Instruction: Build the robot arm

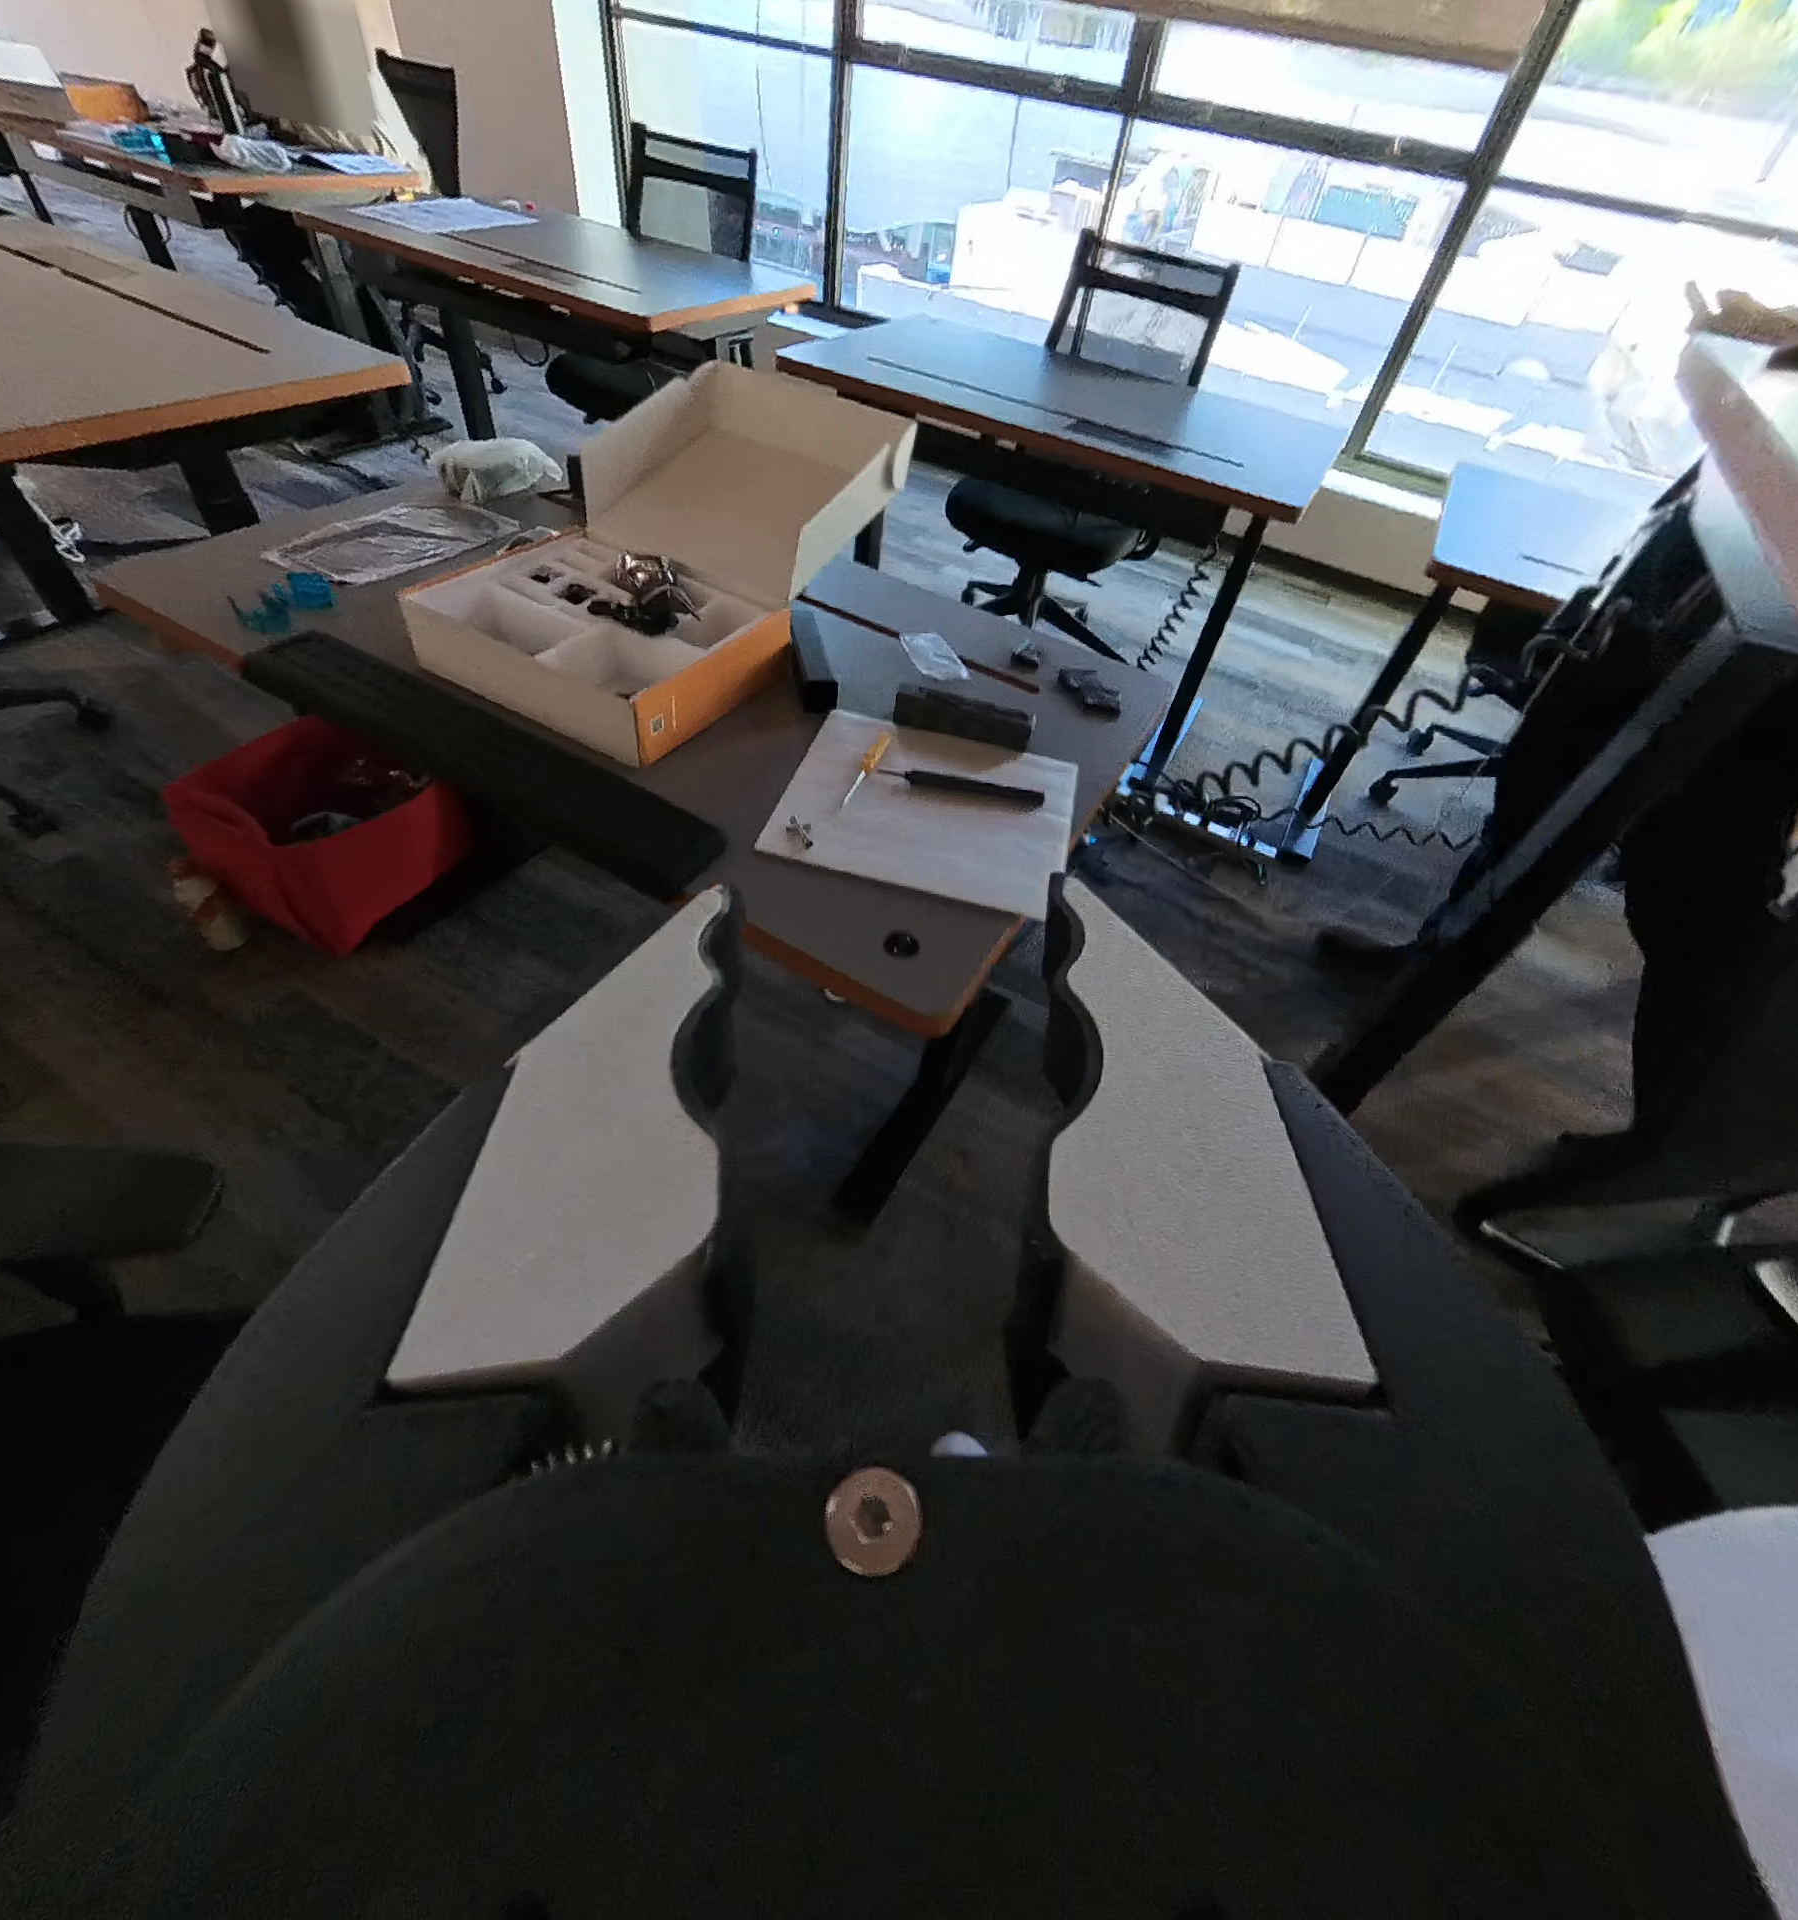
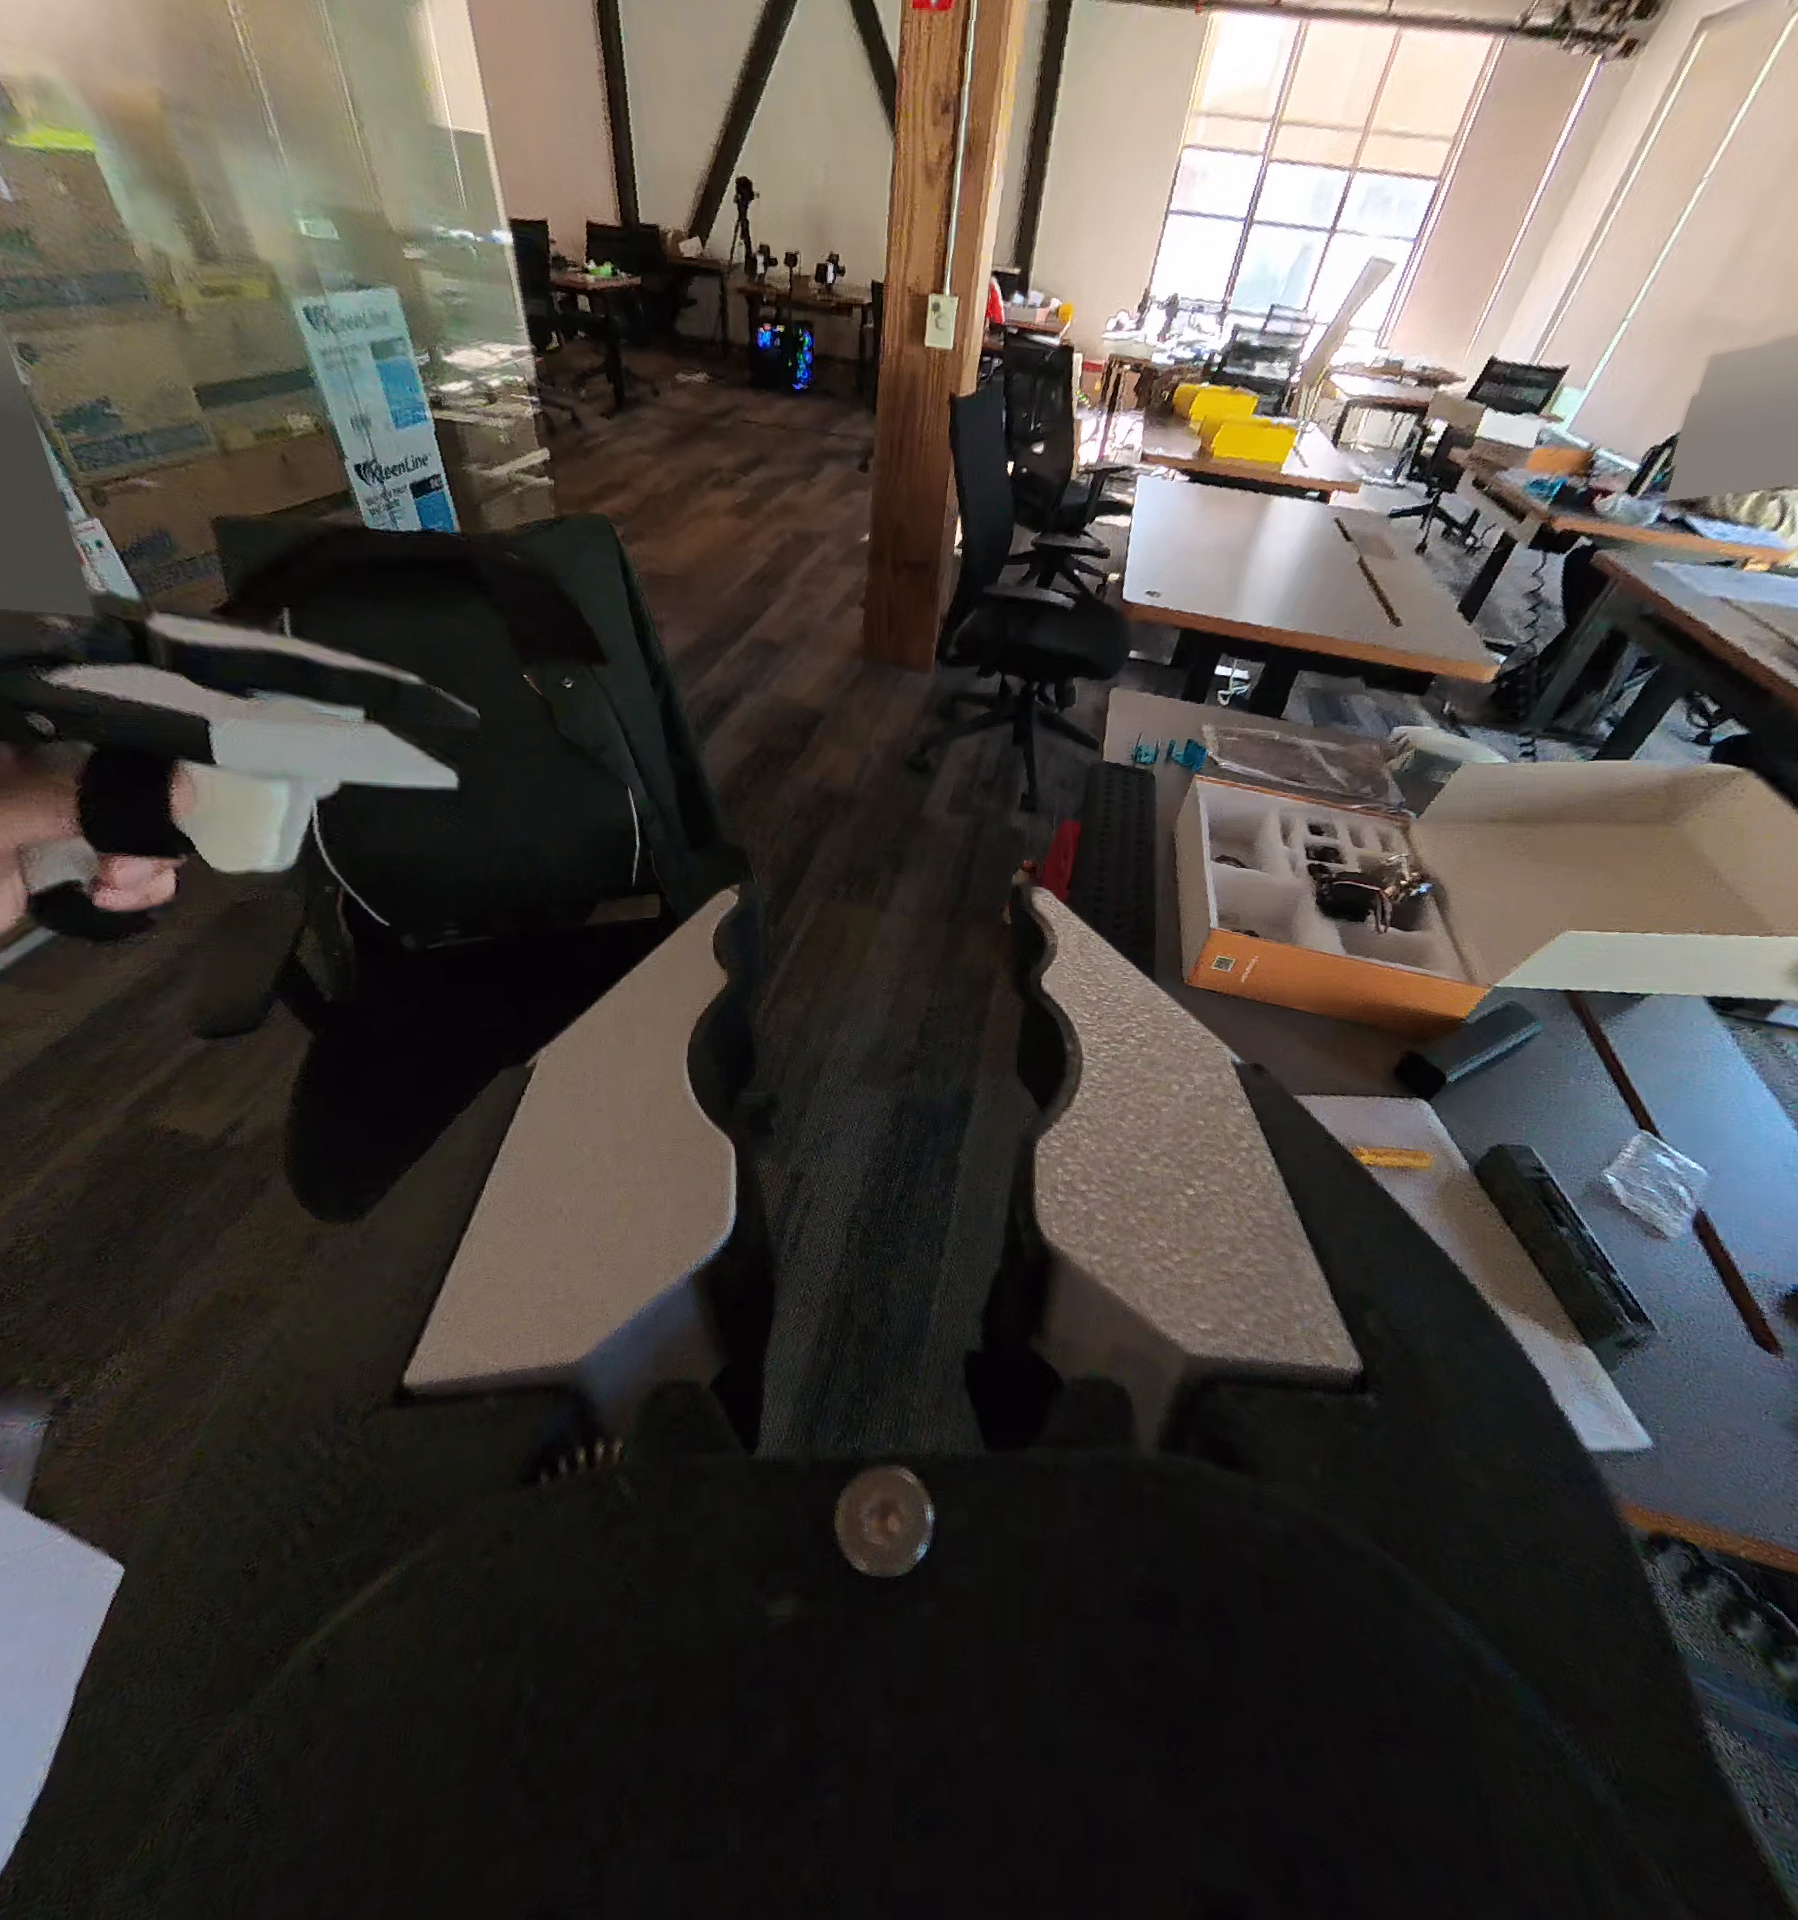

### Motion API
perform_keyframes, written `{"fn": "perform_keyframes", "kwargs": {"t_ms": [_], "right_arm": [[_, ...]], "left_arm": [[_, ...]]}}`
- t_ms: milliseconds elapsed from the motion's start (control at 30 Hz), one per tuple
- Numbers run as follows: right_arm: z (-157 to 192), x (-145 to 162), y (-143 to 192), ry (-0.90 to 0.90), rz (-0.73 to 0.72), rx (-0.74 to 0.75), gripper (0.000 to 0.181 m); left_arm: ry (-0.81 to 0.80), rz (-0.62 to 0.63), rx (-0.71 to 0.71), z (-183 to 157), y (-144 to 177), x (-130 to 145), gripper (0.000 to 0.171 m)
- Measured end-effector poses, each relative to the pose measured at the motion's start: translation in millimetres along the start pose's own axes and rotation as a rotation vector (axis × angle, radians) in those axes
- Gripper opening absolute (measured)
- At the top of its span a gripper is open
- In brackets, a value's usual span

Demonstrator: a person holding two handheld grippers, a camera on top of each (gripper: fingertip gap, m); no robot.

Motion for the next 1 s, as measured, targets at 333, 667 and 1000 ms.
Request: {"fn": "perform_keyframes", "kwargs": {"t_ms": [333,667,1000], "right_arm": [[-159,53,-245,-0.222,0.089,0.040,0.056],[-264,66,-401,-0.160,0.093,0.270,0.057],[-370,130,-542,-0.096,0.268,0.289,0.057]], "left_arm": [[-0.026,0.042,-0.147,158,-115,-31,0.055],[-0.075,0.018,0.052,329,-244,-47,0.055],[-0.091,0.022,0.137,464,-378,-61,0.055]]}}
Point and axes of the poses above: each gripper's, where its closed fingertips meet, y back along the fingers, x out of its underside, z = x × y across the jaws, the point moved 8 cm from there along y, back along the fingers, and after that the axes turned 10 degrees about -y, right-handed, at the moved point
